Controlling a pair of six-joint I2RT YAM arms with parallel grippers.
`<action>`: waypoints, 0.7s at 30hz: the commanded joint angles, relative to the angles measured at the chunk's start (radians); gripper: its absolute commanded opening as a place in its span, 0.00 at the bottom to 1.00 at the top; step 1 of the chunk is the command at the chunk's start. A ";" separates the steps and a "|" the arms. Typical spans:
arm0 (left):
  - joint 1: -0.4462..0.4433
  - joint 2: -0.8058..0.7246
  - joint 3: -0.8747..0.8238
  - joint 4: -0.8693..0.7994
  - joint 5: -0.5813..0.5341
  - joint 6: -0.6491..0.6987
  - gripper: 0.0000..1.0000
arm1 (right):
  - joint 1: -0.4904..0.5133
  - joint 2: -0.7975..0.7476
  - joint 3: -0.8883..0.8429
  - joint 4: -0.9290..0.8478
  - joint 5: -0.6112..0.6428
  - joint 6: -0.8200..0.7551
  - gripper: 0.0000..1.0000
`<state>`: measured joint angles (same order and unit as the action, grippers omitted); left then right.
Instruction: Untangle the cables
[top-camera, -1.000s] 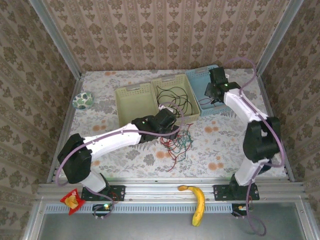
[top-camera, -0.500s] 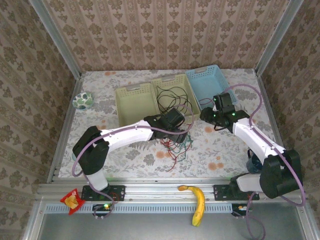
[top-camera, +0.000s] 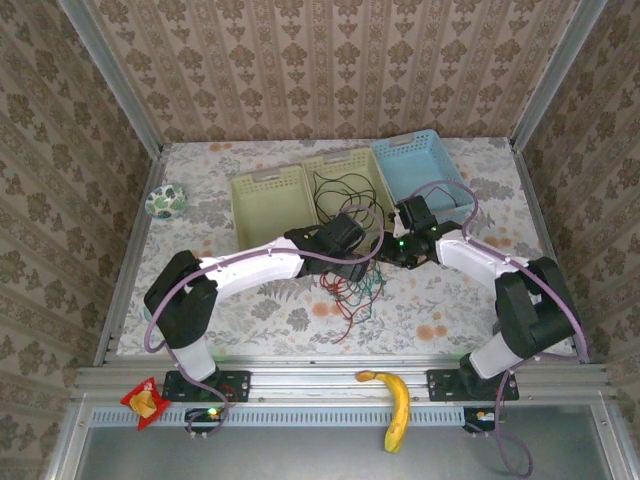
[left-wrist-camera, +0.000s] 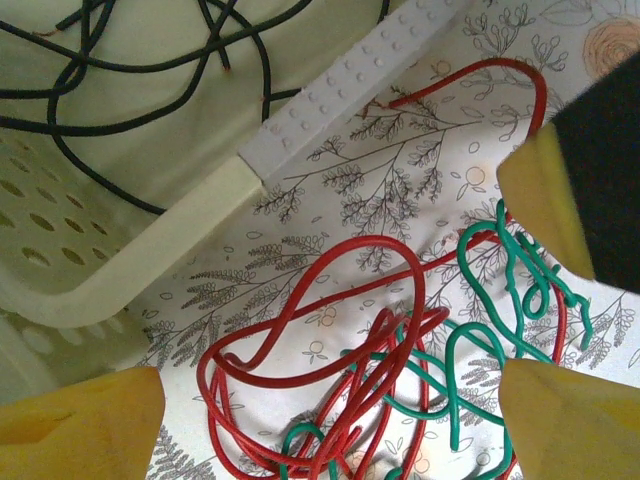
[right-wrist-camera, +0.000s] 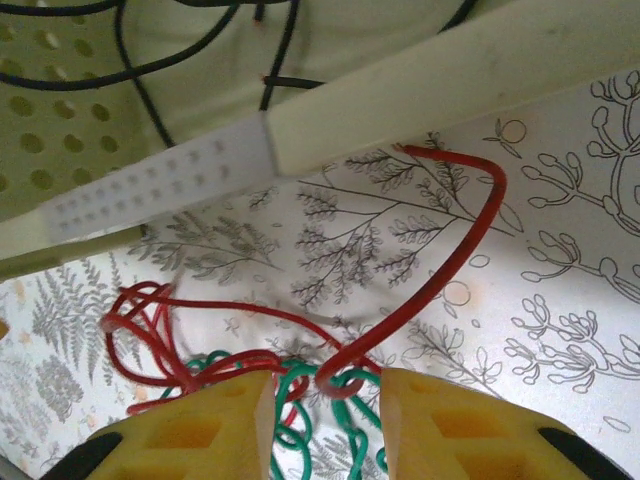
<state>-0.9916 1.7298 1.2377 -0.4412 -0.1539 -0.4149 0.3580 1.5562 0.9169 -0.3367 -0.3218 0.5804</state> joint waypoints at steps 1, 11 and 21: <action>-0.011 -0.019 -0.008 -0.037 -0.010 0.001 0.87 | -0.001 0.037 0.040 0.028 0.017 0.001 0.31; -0.023 0.043 0.014 -0.040 0.048 0.052 0.84 | -0.001 0.030 0.021 0.066 0.062 0.004 0.00; -0.034 0.173 0.054 -0.072 0.088 0.095 0.74 | -0.034 -0.289 -0.055 -0.044 0.100 -0.007 0.00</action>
<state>-1.0199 1.8820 1.2549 -0.4740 -0.0902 -0.3504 0.3443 1.3464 0.8772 -0.3260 -0.2592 0.5766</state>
